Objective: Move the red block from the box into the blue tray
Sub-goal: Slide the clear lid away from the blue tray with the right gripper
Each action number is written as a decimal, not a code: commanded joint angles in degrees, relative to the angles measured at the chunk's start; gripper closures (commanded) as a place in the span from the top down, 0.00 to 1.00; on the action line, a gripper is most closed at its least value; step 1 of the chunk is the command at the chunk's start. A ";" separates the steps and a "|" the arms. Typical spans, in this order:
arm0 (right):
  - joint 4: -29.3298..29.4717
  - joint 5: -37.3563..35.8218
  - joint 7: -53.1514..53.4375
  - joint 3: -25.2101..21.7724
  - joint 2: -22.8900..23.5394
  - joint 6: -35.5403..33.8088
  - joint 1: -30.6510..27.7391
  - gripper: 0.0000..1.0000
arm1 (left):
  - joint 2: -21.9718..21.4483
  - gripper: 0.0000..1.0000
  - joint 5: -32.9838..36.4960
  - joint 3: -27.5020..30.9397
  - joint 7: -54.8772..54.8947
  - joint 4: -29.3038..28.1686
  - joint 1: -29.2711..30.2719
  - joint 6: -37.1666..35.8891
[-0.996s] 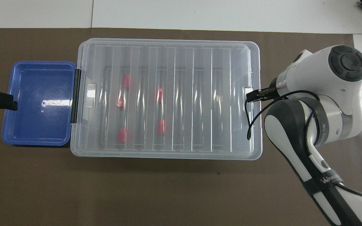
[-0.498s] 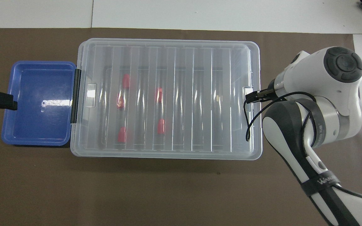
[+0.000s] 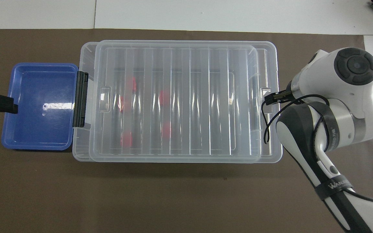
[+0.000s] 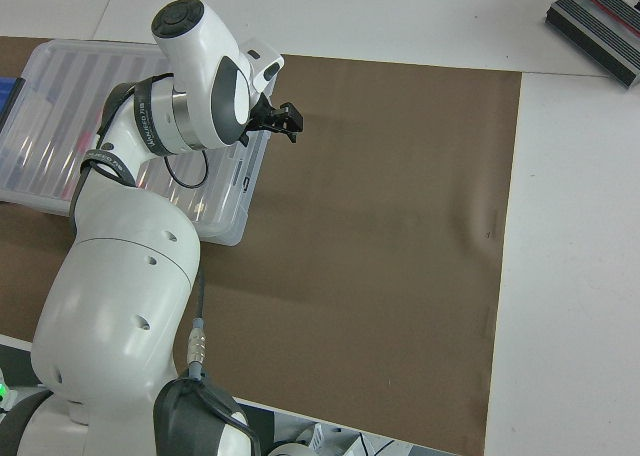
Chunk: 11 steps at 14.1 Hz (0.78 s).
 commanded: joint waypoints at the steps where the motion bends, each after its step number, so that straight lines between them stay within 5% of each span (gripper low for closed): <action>1: -0.70 -3.29 0.44 0.52 -0.42 -0.20 -2.36 1.00 | -0.65 1.00 0.50 -0.30 -0.45 -0.94 0.40 1.09; 11: 1.15 -4.36 -1.49 0.43 -0.42 -5.04 -7.46 1.00 | -0.65 1.00 0.58 -0.30 -3.33 -1.29 -0.39 4.24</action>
